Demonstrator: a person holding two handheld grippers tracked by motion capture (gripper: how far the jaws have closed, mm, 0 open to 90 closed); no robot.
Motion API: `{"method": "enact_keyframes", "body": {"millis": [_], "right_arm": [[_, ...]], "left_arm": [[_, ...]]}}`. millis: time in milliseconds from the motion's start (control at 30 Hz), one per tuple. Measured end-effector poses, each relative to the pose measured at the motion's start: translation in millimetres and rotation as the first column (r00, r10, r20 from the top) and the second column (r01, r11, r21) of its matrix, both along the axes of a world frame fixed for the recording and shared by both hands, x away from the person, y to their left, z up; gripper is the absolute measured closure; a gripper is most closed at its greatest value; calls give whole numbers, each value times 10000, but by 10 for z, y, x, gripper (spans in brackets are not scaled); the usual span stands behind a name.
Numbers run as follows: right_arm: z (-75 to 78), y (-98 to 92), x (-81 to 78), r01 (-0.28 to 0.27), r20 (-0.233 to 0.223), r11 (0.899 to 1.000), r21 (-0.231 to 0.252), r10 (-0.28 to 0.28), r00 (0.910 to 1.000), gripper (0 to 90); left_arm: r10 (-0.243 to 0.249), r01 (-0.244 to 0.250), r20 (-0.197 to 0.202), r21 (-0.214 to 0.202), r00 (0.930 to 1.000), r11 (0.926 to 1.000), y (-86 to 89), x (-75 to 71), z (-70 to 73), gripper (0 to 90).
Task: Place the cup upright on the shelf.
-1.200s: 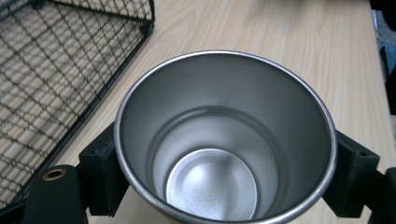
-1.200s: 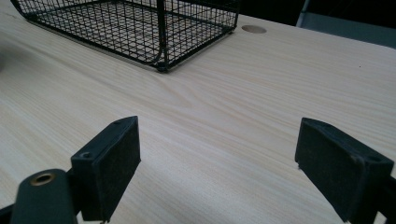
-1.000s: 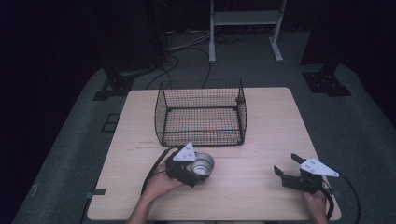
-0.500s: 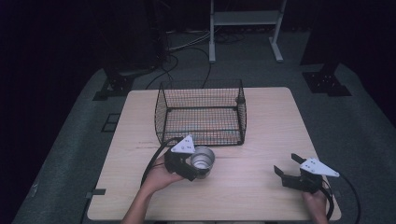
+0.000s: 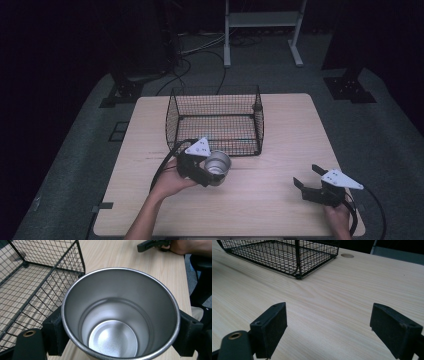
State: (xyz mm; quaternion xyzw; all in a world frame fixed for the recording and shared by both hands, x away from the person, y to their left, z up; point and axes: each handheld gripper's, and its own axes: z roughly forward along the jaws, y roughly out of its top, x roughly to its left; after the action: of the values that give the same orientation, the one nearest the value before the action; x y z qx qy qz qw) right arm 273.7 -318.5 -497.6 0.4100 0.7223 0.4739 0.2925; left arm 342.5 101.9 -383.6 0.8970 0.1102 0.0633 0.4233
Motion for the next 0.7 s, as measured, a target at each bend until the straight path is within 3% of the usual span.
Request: {"method": "enact_keyframes", "body": {"millis": [700], "right_arm": [[0, -7, 1, -4, 39, 10000, 62, 4, 10000, 134]], "left_arm": [[-65, 67, -64, 218, 10000, 9997, -27, 224, 294, 174]]}}
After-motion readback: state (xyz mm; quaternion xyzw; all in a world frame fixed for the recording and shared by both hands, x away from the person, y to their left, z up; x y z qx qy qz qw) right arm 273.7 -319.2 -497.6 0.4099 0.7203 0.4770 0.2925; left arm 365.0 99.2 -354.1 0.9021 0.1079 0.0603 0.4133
